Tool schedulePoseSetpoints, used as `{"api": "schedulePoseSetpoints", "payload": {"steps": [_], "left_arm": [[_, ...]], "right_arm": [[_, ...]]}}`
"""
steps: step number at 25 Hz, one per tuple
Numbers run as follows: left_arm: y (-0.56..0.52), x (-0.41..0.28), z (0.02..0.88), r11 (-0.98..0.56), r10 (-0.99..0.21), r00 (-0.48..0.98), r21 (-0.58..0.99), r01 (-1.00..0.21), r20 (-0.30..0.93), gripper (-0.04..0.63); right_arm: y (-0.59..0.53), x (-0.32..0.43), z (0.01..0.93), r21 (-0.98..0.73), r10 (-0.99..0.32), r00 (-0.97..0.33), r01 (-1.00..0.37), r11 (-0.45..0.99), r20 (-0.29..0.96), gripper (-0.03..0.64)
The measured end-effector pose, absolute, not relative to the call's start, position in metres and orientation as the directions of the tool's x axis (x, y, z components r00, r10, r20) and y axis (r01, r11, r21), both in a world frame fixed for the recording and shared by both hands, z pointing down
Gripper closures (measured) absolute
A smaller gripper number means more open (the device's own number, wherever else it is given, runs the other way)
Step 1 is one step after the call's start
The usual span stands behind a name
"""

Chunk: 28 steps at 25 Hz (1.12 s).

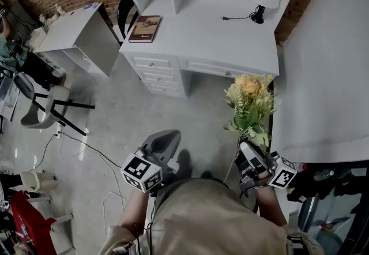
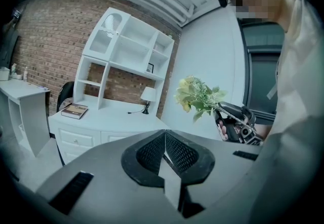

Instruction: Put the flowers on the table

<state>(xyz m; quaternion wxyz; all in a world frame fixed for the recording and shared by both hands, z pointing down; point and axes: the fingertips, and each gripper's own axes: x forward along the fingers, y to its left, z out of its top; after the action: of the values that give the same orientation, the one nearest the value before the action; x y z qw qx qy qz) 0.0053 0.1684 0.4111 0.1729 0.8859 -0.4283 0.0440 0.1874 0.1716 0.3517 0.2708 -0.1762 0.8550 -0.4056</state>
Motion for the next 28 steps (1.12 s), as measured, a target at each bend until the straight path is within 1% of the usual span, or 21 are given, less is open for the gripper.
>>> {"api": "schedulePoseSetpoints", "payload": {"steps": [5, 10, 14, 16, 19, 24, 25, 26, 27, 28], "left_arm": [[0.142, -0.03, 0.405, -0.557, -0.761, 0.614, 0.276, -0.784, 0.208, 0.584], [0.141, -0.025, 0.404, -0.579, -0.75, 0.635, 0.278, -0.766, 0.188, 0.584], [0.113, -0.029, 0.394, -0.625, -0.719, 0.679, 0.289, -0.725, 0.15, 0.584], [0.103, -0.026, 0.389, -0.669, -0.671, 0.729, 0.311, -0.675, 0.138, 0.584], [0.109, -0.003, 0.375, -0.755, -0.563, 0.818, 0.332, -0.566, 0.116, 0.584], [0.121, 0.034, 0.352, -0.87, -0.388, 0.92, 0.305, -0.388, 0.064, 0.583], [0.12, 0.037, 0.348, -0.888, -0.355, 0.933, 0.294, -0.354, 0.054, 0.551], [0.119, 0.039, 0.346, -0.901, -0.325, 0.944, 0.286, -0.325, 0.048, 0.449], [0.116, 0.04, 0.345, -0.91, -0.303, 0.952, 0.282, -0.303, 0.046, 0.416], [0.114, 0.041, 0.344, -0.914, -0.287, 0.957, 0.286, -0.287, 0.044, 0.411]], "right_arm": [[0.14, 0.155, 0.347, -0.781, -0.517, -0.802, -0.107, 0.615, -0.297, 0.563], [0.14, 0.154, 0.345, -0.772, -0.546, -0.784, -0.141, 0.62, -0.296, 0.563], [0.115, 0.141, 0.342, -0.77, -0.578, -0.766, -0.18, 0.613, -0.281, 0.563], [0.103, 0.133, 0.342, -0.766, -0.597, -0.757, -0.211, 0.608, -0.265, 0.563], [0.1, 0.133, 0.341, -0.752, -0.628, -0.737, -0.26, 0.605, -0.251, 0.563], [0.089, 0.122, 0.343, -0.748, -0.652, -0.723, -0.3, 0.592, -0.226, 0.564], [0.083, 0.116, 0.344, -0.747, -0.656, -0.723, -0.309, 0.589, -0.218, 0.564], [0.077, 0.108, 0.344, -0.746, -0.659, -0.721, -0.316, 0.586, -0.212, 0.563], [0.071, 0.1, 0.345, -0.745, -0.663, -0.72, -0.323, 0.583, -0.206, 0.563], [0.067, 0.094, 0.347, -0.744, -0.665, -0.719, -0.331, 0.581, -0.2, 0.564]]}}
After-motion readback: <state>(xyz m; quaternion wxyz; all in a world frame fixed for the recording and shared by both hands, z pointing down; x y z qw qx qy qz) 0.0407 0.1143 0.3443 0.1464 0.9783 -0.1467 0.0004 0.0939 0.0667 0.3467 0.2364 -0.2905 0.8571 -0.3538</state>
